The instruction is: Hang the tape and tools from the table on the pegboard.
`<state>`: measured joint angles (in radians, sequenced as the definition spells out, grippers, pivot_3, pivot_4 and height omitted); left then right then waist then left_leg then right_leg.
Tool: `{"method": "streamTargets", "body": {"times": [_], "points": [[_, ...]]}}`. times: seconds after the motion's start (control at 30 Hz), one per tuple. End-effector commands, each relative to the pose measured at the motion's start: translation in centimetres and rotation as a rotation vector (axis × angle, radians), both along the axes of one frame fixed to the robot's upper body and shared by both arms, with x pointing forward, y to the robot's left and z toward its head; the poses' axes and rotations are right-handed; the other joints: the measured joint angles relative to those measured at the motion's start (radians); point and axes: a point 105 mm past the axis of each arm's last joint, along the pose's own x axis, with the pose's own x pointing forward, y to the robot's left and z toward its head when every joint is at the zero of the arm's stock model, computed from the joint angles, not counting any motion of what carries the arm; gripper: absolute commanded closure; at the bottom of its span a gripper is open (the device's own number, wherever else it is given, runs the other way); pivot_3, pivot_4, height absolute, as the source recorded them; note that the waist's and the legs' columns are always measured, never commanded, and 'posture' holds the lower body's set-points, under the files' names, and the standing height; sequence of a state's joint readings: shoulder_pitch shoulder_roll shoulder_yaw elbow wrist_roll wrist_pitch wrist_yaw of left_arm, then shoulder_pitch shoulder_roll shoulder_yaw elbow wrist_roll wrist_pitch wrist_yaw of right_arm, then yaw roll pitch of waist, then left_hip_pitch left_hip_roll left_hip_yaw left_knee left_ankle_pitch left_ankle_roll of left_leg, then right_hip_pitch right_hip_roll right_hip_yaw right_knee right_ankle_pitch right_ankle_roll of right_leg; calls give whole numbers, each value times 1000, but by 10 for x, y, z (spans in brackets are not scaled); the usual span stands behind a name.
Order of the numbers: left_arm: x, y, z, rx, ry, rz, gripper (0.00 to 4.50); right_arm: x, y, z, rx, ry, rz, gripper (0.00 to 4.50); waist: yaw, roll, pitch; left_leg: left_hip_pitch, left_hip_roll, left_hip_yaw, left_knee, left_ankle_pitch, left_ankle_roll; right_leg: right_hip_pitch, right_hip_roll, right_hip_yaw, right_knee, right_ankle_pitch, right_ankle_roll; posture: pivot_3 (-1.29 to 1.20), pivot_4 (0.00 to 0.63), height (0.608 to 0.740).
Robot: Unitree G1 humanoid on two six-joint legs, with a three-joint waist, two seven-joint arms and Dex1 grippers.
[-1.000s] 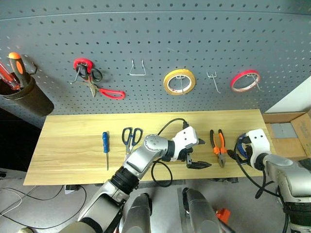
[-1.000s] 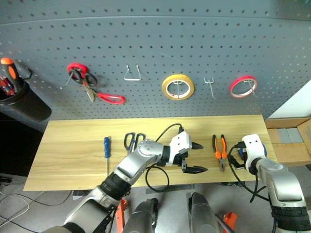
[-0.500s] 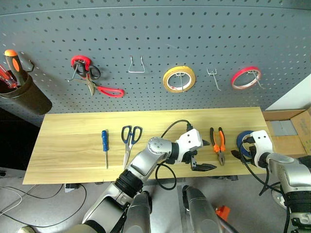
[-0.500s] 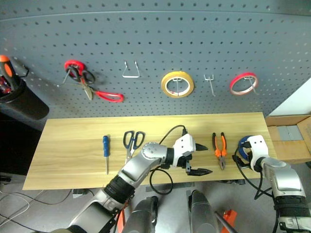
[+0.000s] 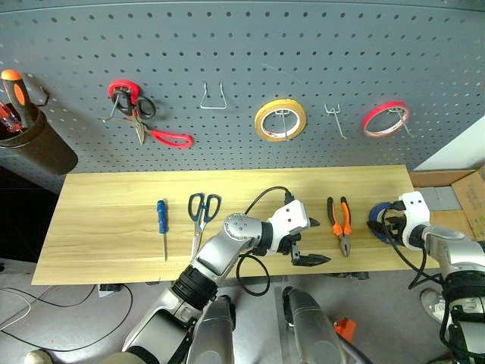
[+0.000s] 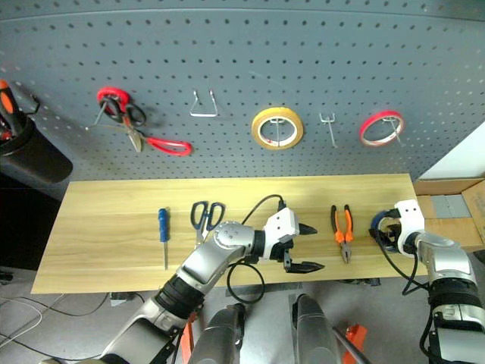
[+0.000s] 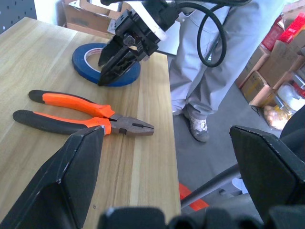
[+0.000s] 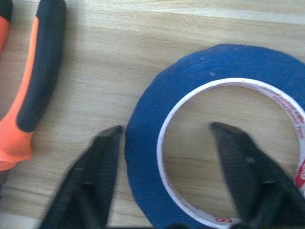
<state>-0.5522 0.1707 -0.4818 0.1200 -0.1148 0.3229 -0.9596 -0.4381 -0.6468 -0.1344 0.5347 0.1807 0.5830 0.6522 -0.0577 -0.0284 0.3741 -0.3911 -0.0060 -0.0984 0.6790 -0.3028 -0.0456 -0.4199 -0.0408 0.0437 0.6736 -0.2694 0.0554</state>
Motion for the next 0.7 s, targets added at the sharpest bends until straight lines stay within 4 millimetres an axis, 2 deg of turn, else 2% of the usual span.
{"method": "streamTargets", "body": {"times": [0.03, 0.13, 0.17, 0.4, 0.47, 0.53, 0.63, 0.7], "points": [[0, -5, 12, -37, -40, -7, 0, -13, 10, -25, 46, 95, 17, 2995, 0, 0, 0, 0, 0, 0, 0, 0, 0, 0, 0, 0, 0, 0, 0, -38, 414, 740], [4, -6, 14, -42, -49, 4, 0, -11, 15, -24, 56, 85, 24, 3987, 0, 0, 0, 0, 0, 0, 0, 0, 0, 0, 0, 0, 0, 0, 0, -34, 398, 740], [6, -6, 15, -43, -52, 7, 0, -10, 17, -23, 57, 81, 27, 4092, 0, 0, 0, 0, 0, 0, 0, 0, 0, 0, -1, 0, 0, 0, 0, -34, 395, 740], [20, -1, 23, -59, -82, 48, 0, -3, 25, -16, -44, 13, 79, 4096, -4, -1, -2, 1, 0, 0, 0, 0, -1, 0, -1, 0, 1, 0, 0, -35, 326, 740], [24, 2, 29, -82, -83, 71, 0, -2, 28, -7, -102, -43, 112, 4096, -3, 0, -6, 0, 0, -1, 0, 1, -2, -1, -1, -1, 1, 0, 0, -39, 311, 740], [26, 6, 37, -121, -64, 94, 0, -2, 35, 5, -167, -118, 152, 4096, -2, 3, -14, 0, 0, 0, 0, 3, -5, -2, -1, -1, 1, 0, 0, -50, 265, 740], [21, 22, 49, -176, -4, 121, 0, -14, 56, 30, -292, -272, 265, 4096, 1, 14, -31, -7, 0, -1, 0, 4, -6, -9, -6, -2, 2, 0, 1, -70, 213, 740], [18, 37, 60, -229, 30, 174, 0, -29, 72, 44, -336, -357, 307, 4096, 2, 19, -50, -13, -2, 3, 0, 4, -7, -19, -10, -1, 6, -1, 1, -77, 187, 740]]}}
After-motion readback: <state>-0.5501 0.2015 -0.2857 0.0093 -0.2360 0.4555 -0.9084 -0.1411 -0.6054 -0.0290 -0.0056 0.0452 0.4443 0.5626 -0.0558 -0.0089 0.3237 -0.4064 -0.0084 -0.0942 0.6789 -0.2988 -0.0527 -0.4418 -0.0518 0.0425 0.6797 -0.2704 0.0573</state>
